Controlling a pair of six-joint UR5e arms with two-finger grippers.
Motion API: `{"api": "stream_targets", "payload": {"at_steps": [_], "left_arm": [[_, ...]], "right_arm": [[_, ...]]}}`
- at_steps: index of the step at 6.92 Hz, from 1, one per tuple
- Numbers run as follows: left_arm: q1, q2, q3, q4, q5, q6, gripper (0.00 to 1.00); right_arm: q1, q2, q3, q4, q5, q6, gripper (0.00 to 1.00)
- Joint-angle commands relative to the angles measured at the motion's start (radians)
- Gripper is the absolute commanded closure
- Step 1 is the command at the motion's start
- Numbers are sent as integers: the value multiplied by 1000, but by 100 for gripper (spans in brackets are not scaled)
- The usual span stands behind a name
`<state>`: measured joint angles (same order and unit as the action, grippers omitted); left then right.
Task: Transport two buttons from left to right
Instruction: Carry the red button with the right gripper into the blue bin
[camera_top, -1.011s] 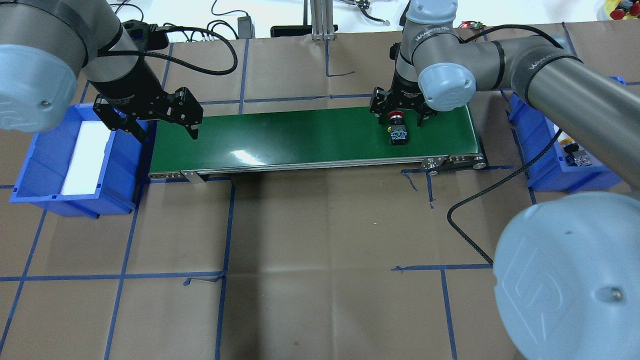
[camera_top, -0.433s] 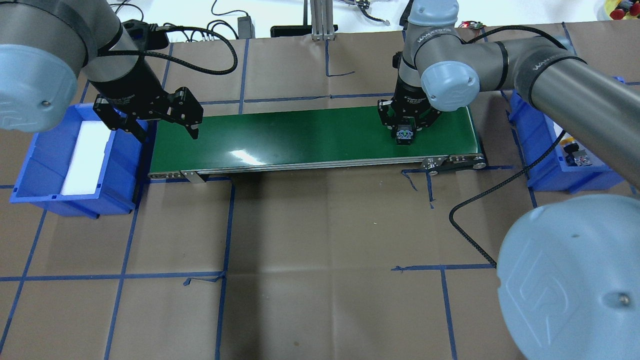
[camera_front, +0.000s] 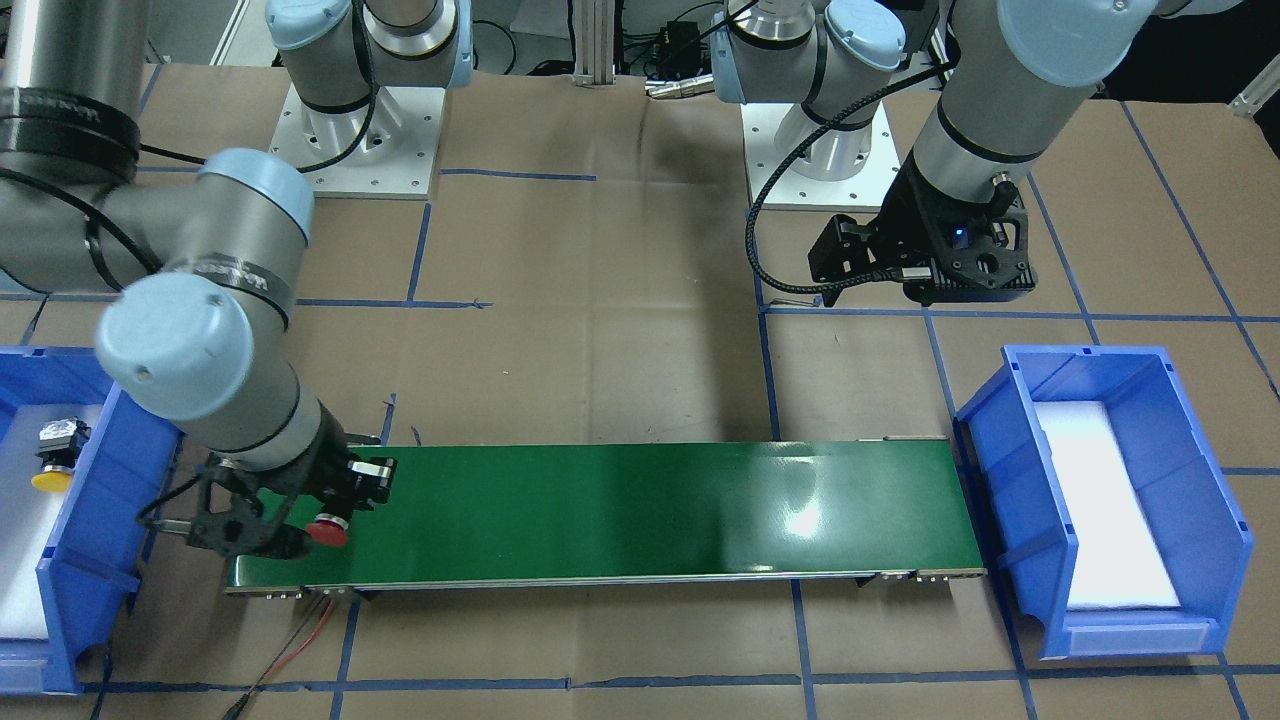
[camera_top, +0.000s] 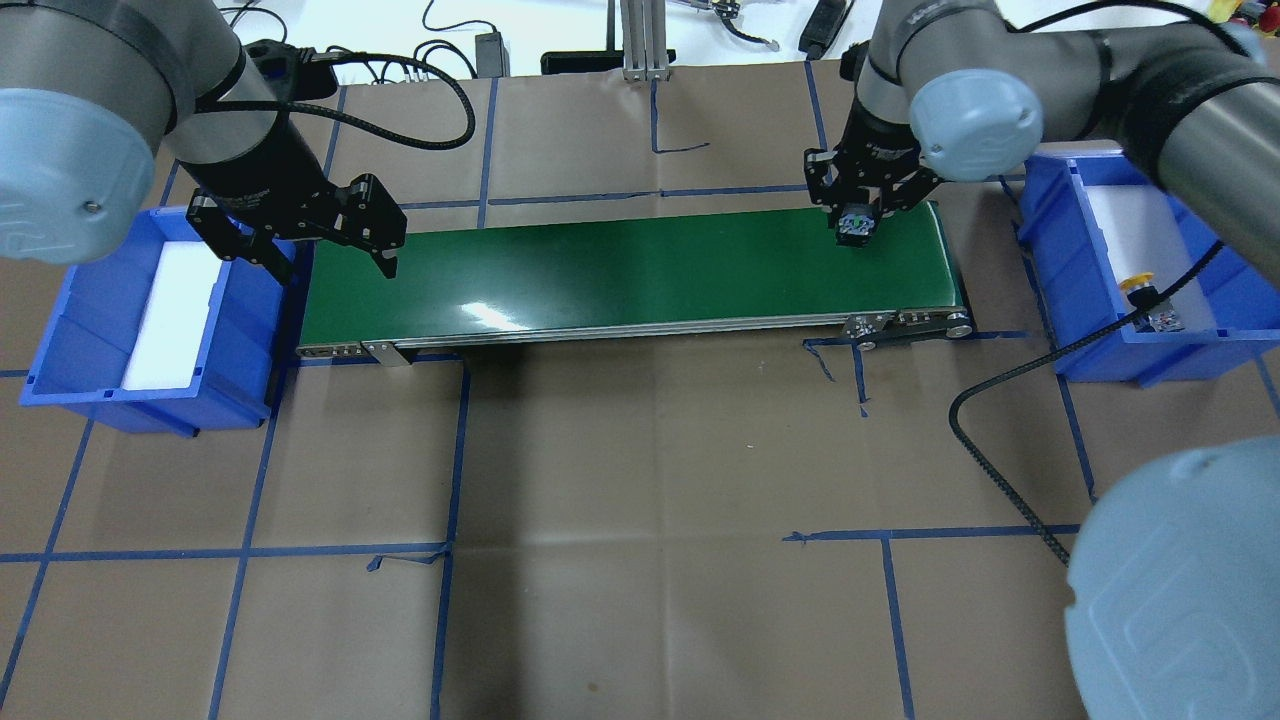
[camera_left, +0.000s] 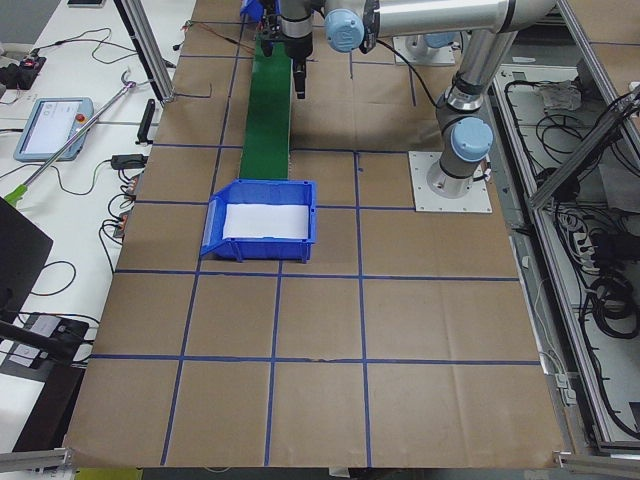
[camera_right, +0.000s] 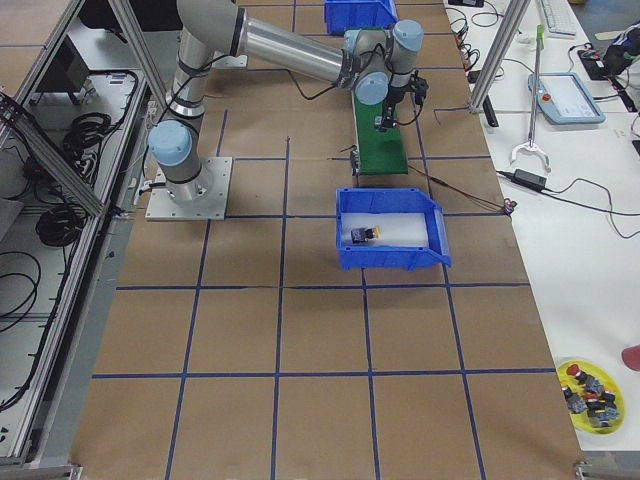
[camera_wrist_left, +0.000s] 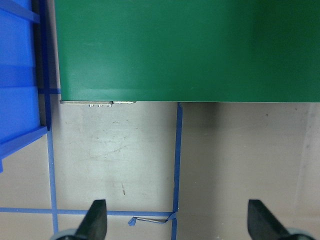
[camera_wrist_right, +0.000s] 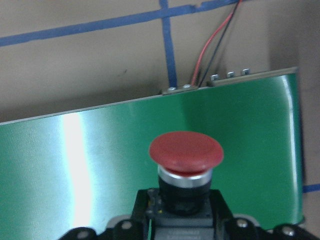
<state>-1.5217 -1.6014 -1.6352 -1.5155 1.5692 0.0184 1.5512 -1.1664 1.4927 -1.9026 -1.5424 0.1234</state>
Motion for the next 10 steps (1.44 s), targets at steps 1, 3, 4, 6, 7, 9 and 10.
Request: {"api": "stream_targets", "payload": {"at_steps": [1, 3, 4, 6, 7, 9, 10], "left_arm": [[0, 0, 0, 0, 0, 0, 0], [0, -2, 0, 0, 0, 0, 0], [0, -2, 2, 0, 0, 0, 0], [0, -2, 2, 0, 0, 0, 0], [0, -2, 2, 0, 0, 0, 0], [0, -2, 2, 0, 0, 0, 0], [0, -2, 2, 0, 0, 0, 0]], "right_arm": [[-121, -87, -23, 2, 2, -165, 96], [-276, -101, -69, 13, -11, -471, 96], [-380, -92, -69, 58, -12, -590, 96], [-439, -37, -58, 44, -13, -727, 96], [-441, 18, -58, 42, -13, -725, 96], [-445, 92, -60, 16, -13, -728, 96], [-456, 123, -66, -18, -13, -732, 96]]}}
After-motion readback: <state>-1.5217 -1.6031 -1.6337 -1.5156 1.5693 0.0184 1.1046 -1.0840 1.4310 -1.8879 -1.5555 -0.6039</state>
